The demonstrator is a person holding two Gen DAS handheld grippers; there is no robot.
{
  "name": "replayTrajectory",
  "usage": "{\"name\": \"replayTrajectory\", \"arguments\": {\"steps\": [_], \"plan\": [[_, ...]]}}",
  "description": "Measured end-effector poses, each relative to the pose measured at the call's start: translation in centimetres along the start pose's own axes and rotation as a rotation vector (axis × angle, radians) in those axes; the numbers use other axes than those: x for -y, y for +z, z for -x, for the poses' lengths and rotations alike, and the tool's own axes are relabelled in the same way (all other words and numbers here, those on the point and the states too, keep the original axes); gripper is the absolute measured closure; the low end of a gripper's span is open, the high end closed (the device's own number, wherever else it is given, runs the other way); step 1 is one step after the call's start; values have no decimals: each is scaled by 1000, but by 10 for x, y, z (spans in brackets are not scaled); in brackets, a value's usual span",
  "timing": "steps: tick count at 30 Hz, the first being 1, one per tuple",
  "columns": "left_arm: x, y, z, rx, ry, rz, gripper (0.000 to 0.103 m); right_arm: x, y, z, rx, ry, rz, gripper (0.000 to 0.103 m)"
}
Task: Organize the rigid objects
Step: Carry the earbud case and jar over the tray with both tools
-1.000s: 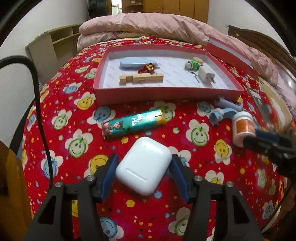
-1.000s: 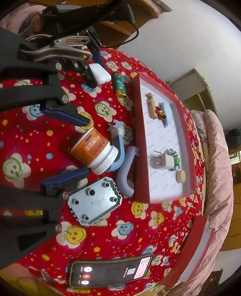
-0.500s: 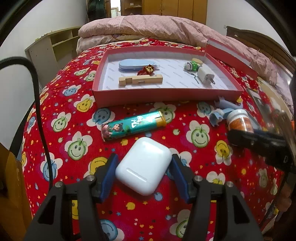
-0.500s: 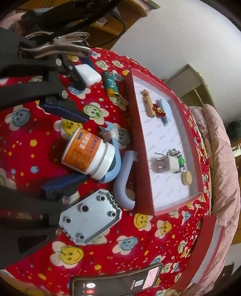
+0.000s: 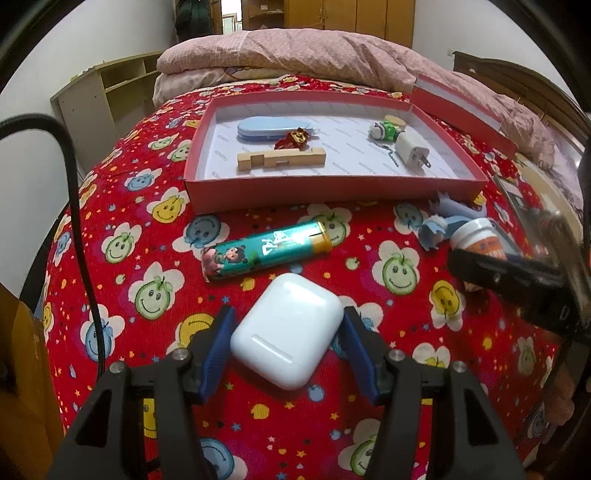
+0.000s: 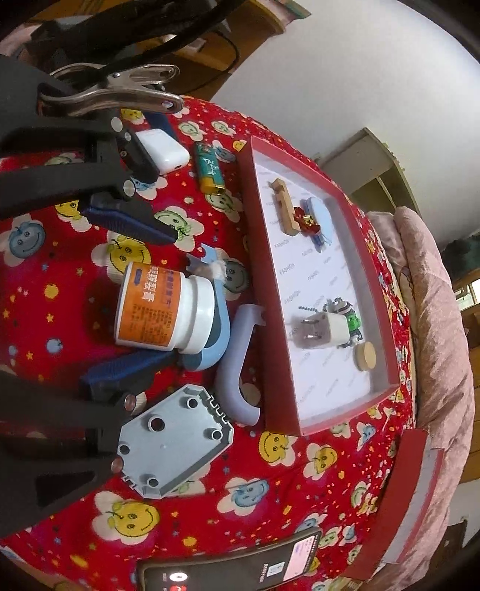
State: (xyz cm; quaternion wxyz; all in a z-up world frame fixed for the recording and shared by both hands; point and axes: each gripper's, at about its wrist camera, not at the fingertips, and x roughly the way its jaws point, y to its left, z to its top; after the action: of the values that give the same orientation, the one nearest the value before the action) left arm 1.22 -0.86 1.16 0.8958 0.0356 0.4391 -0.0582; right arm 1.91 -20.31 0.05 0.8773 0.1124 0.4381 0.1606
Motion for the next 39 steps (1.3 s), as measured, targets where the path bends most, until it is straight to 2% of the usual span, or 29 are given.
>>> {"name": "replayTrajectory", "arguments": {"steps": [1, 2, 8, 17, 30, 39], "plan": [[0, 0, 0, 2, 1, -3, 41, -1, -1, 0, 3, -15, 7, 55], [0, 0, 0, 4, 1, -4, 42, -1, -2, 1, 8, -39, 20, 57], [-3, -1, 3, 4, -17, 8, 42, -1, -7, 4, 30, -54, 47, 58], [-9, 10, 17, 26, -48, 48, 42, -2, -12, 15, 34, -6, 42, 58], [-17, 60, 28, 74, -68, 87, 42, -15, -6, 33, 73, 13, 102, 58], [-15, 92, 1, 62, -47, 83, 42, -9, 8, 39, 93, -5, 109, 58]]}}
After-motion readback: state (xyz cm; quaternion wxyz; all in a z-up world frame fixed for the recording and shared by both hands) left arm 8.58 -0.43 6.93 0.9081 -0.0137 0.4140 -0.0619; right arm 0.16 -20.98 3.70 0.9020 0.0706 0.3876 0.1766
